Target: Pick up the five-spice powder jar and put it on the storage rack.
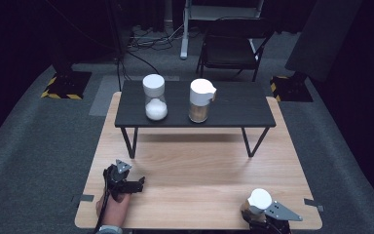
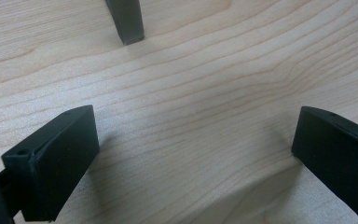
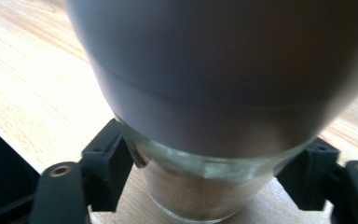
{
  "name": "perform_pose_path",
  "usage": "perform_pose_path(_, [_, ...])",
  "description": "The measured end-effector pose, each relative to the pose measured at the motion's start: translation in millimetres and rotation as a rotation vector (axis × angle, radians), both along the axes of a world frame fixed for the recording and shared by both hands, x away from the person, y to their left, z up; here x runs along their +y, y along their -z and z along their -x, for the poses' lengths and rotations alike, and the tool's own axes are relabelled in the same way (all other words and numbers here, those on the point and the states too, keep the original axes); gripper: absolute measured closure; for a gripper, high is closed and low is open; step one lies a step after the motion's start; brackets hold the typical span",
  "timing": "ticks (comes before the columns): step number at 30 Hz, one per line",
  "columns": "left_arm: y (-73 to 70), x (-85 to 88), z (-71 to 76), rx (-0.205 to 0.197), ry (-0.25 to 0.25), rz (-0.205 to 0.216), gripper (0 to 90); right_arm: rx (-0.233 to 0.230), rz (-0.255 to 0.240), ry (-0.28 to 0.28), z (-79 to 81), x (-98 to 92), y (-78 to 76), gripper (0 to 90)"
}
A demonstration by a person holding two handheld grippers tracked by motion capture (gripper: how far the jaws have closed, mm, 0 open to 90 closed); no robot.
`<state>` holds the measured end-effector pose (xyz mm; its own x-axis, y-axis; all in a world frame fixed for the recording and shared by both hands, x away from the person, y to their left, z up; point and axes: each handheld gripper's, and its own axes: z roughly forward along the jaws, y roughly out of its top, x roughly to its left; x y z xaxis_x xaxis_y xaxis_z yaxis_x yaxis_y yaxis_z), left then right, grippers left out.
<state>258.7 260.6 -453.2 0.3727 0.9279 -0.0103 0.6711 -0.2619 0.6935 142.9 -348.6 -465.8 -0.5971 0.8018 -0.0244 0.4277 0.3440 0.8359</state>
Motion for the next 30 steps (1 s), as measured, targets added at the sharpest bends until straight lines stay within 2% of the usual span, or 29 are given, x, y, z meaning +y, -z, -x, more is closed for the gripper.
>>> perform_pose_path(19, [-0.1, 0.2, -0.1, 0.001, 0.000, 0.000, 0.3, 0.001, 0.001, -0.022, -2.9, 0.0, -0.8, 30.4])
perform_pose_path(30, [-0.1, 0.2, -0.1, 0.001, 0.001, 0.000, 0.3, 0.022, 0.007, -0.028, -9.7, 3.4, -9.8, 30.4])
